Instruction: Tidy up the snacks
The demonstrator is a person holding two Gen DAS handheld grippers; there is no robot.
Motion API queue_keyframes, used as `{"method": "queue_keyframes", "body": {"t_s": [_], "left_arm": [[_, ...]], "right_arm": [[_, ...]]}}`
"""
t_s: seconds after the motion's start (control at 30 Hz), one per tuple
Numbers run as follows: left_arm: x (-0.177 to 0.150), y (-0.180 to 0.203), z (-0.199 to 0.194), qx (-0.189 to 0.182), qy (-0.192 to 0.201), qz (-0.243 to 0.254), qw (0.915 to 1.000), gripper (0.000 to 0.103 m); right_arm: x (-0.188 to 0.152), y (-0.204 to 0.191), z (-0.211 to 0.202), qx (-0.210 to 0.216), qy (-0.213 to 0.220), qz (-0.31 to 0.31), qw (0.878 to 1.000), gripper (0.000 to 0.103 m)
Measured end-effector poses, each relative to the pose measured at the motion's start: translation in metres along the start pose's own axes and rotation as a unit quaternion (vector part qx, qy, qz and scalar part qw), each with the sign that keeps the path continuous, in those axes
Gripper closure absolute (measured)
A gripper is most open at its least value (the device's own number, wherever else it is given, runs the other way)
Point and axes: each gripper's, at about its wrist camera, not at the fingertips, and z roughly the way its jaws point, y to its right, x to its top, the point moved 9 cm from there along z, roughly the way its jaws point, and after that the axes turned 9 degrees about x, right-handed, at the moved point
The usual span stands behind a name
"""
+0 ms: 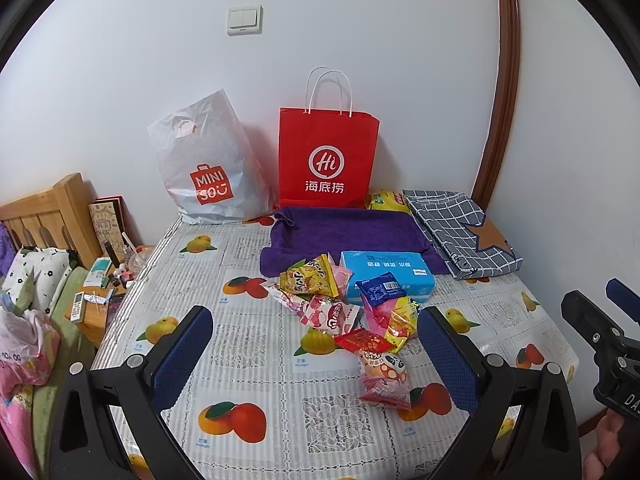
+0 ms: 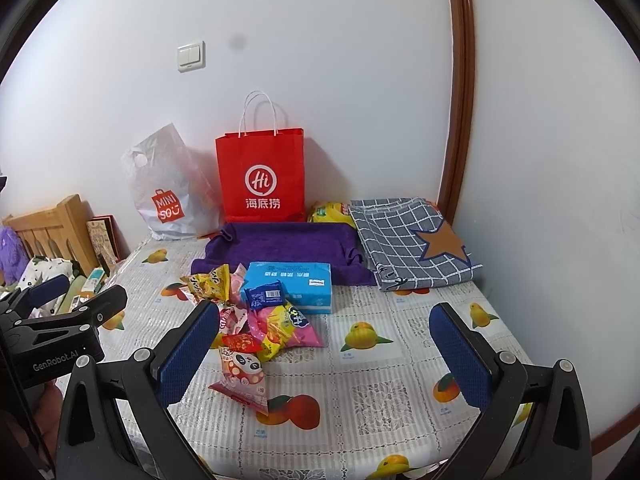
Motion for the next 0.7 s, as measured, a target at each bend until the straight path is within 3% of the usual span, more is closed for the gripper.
{"method": "queue_keyframes", "body": {"t_s": [0.7], "left_arm": [[0.0003, 0.0037, -0.0029, -0.001, 0.003, 0.002, 1.0000, 0.001]], "right_arm": [[0.0013, 0.0015, -0.0037, -0.001, 0.001, 0.001, 1.000, 0.000]]}}
